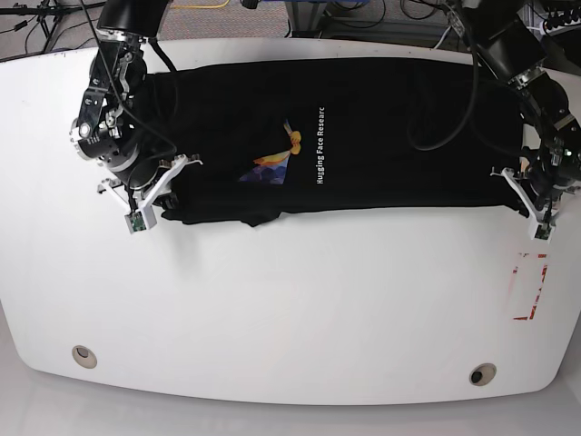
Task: Fold the T-shirt properly
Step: 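Lift the shirt edge with both grippers and fold it over the logo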
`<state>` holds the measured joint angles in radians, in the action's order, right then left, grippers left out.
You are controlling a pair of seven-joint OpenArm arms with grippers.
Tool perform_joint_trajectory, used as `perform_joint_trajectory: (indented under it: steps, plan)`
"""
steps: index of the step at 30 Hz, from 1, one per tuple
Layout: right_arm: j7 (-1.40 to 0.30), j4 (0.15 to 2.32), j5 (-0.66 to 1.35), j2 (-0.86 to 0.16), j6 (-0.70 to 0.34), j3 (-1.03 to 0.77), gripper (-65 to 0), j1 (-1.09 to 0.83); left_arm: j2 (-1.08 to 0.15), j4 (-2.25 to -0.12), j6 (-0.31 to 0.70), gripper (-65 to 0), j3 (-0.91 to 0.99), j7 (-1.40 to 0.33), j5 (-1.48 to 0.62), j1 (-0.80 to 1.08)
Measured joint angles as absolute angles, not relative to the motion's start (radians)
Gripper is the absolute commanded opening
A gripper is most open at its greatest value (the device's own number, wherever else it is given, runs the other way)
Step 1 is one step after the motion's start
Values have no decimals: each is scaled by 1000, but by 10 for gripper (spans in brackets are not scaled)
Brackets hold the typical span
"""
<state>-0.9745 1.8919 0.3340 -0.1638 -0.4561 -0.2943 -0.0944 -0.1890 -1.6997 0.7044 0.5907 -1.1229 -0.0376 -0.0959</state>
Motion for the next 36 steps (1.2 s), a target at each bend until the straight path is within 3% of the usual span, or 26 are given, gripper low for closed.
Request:
perform_joint_trajectory:
  steps: [8, 17, 20, 25, 27, 30, 36]
  plan:
    - [-973, 1983, 338, -164, -457, -294, -650, -219, -192, -1854, 702, -650, 590, -1181, -43, 28]
    - [-973, 1989, 338, -164, -457, -294, -633, -336, -192, -1876, 702, -647, 590, -1190, -45, 182]
    - [-974, 1989, 338, -164, -457, -294, -583, -365, -192, -1876, 701, -646, 590, -1192, -45, 228]
    - [-974, 1989, 336, -165, -456, -294, -400, -387, -194, -1876, 701, -636, 590, -1193, -40, 261]
    - [-973, 1989, 332, -167, -456, -294, -325, -396, -196, -1876, 701, -593, 589, -1193, -36, 266]
    - [-974, 1992, 325, -166, -456, -295, -233, -403, -197, -1876, 701, -475, 587, -1193, -33, 269]
    - [-976, 2014, 355, -164, -453, -295, -206, -411, -198, -1884, 701, -257, 585, -1197, -30, 266]
